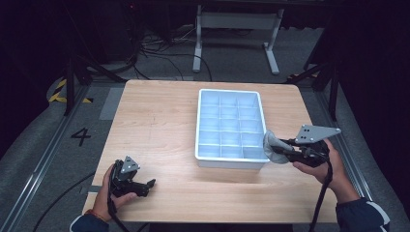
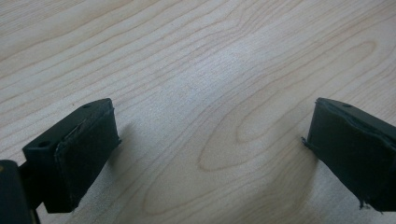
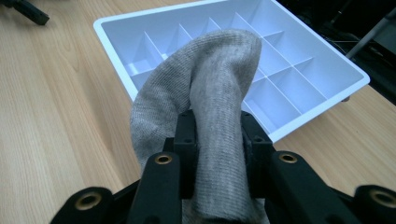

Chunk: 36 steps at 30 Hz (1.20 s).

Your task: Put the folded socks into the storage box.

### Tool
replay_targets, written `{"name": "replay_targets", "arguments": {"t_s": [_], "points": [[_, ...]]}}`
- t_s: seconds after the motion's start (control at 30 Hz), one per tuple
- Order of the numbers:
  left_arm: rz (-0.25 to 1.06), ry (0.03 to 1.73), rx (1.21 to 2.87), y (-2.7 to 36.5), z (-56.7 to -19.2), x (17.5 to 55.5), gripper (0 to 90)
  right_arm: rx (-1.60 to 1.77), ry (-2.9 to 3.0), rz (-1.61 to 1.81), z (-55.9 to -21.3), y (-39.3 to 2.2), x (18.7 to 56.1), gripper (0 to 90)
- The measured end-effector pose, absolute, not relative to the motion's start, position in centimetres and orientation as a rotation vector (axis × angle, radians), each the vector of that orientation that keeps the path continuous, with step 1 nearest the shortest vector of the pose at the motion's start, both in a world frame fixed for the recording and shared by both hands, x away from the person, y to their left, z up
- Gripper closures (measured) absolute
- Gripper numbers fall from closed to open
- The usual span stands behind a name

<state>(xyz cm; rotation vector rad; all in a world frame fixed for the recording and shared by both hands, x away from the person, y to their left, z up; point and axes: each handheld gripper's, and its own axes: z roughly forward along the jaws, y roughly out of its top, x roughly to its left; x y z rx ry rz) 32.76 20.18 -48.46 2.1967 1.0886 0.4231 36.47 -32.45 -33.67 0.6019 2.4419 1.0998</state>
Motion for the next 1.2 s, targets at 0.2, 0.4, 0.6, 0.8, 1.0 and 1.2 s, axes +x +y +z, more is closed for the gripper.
{"name": "replay_targets", "arguments": {"t_s": [0.2, 0.4, 0.6, 0.8, 1.0, 1.2], "points": [[0.424, 1.090, 2.197, 20.2, -48.5, 32.8, 2.3, 0.596, 2.439, 1.111, -33.1, -31.6, 37.4, 73.2], [0.423, 1.089, 2.196, 20.2, -48.5, 32.8, 2.3, 0.600, 2.456, 1.113, -33.4, -30.8, 38.2, 73.2], [0.423, 1.089, 2.197, 20.2, -48.5, 32.8, 2.3, 0.597, 2.461, 1.086, -33.6, -30.4, 38.8, 73.2], [0.424, 1.093, 2.198, 20.2, -48.4, 32.7, 2.3, 0.610, 2.463, 1.076, -34.0, -30.2, 39.5, 73.2], [0.423, 1.089, 2.196, 20.2, -48.5, 32.8, 2.3, 0.609, 2.474, 1.048, -34.3, -29.6, 40.1, 73.2], [0.423, 1.089, 2.196, 20.2, -48.5, 32.8, 2.3, 0.607, 2.485, 1.034, -34.6, -29.0, 40.7, 73.3]]}}
